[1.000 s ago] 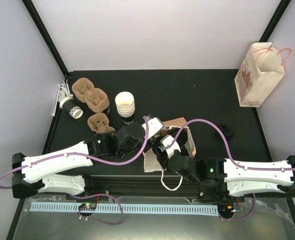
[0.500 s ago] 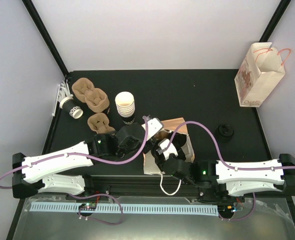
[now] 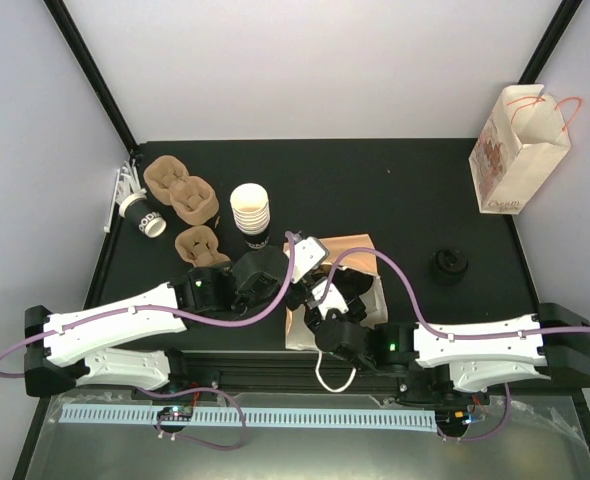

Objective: Pack the takeout coffee

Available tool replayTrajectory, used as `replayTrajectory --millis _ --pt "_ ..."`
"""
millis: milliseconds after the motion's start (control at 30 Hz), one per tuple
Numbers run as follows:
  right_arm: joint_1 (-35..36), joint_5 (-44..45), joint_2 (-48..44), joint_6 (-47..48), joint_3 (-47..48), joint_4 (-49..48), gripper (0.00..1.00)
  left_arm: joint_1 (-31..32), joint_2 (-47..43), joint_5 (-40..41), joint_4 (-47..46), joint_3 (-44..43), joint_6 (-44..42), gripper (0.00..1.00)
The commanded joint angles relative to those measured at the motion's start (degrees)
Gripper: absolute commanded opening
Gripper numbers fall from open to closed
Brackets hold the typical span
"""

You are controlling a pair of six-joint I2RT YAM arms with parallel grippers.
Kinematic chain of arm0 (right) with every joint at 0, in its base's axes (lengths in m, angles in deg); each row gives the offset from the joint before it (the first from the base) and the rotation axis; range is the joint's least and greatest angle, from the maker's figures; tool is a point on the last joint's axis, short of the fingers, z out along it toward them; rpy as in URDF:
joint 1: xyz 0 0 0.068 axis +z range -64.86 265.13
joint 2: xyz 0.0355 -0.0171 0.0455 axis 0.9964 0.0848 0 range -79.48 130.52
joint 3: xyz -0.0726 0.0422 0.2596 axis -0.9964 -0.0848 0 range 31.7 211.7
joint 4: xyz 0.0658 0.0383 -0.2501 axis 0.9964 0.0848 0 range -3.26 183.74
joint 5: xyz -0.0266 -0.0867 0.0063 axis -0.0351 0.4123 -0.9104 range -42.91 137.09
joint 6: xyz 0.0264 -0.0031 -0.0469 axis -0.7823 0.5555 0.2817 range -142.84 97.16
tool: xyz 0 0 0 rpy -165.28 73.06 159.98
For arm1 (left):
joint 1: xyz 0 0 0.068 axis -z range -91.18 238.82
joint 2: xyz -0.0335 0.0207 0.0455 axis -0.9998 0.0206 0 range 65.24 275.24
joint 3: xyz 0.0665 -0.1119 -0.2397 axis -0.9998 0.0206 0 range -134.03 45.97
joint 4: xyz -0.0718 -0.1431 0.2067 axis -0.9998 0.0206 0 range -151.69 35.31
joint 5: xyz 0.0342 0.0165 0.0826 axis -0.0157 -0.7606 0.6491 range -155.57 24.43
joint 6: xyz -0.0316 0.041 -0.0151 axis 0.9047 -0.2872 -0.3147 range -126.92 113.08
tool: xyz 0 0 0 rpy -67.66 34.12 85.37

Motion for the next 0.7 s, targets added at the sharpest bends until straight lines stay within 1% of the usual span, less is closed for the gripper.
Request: replayTrajectory --millis 0,167,300,500,667 --pt "-0.07 6.28 -0.19 1.45 0.54 -5.16 0.51 0.31 -1.63 -2.15 -2.59 -0.98 2.76 0.02" --pt "-0.07 6.03 -3.12 4.18 -2.45 -10.90 0.51 0.31 -2.26 -1.12 -2.59 -0.90 3.52 0.02" --pt "-0.14 5.07 -3.02 7.63 -4.12 -14.72 0.51 0.26 -2.92 -0.85 -2.64 -0.91 4.43 0.01" --pt "-1.03 4.04 -1.15 9.05 -4.04 -15.31 0.51 -0.10 -3.83 -0.90 -2.21 -1.40 6.48 0.02" --pt "-2.24 2.02 -3.76 9.02 -4.23 -15.05 0.51 -0.37 -4.10 -2.07 -1.68 -1.58 5.96 0.02"
